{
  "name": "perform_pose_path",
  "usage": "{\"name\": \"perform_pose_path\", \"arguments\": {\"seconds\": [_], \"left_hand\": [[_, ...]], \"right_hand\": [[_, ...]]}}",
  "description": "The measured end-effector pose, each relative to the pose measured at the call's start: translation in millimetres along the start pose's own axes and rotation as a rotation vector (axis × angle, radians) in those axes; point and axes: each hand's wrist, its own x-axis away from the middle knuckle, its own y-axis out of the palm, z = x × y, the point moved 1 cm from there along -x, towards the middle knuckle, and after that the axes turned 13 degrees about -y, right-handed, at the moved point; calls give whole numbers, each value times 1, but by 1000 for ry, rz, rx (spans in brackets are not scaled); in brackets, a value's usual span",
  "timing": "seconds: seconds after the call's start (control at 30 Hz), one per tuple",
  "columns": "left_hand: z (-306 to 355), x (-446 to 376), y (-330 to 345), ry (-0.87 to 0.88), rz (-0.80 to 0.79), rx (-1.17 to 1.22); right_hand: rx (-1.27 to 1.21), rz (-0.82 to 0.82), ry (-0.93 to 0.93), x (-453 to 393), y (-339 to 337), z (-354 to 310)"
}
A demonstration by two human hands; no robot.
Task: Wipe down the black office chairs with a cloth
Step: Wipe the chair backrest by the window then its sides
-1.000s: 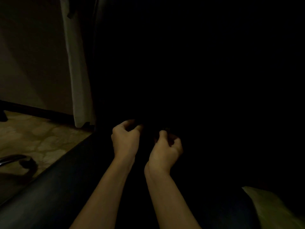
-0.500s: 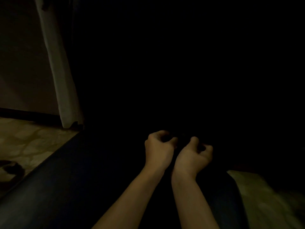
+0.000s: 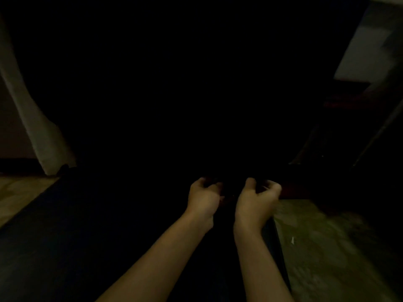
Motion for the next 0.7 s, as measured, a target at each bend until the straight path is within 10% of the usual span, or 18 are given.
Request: {"name": "perform_pose_path", "arguments": {"seconds": [0.7], "left_hand": [[35, -17, -25, -49, 294, 304]], "right_hand": [[-52, -130, 119, 14, 65, -2]]}}
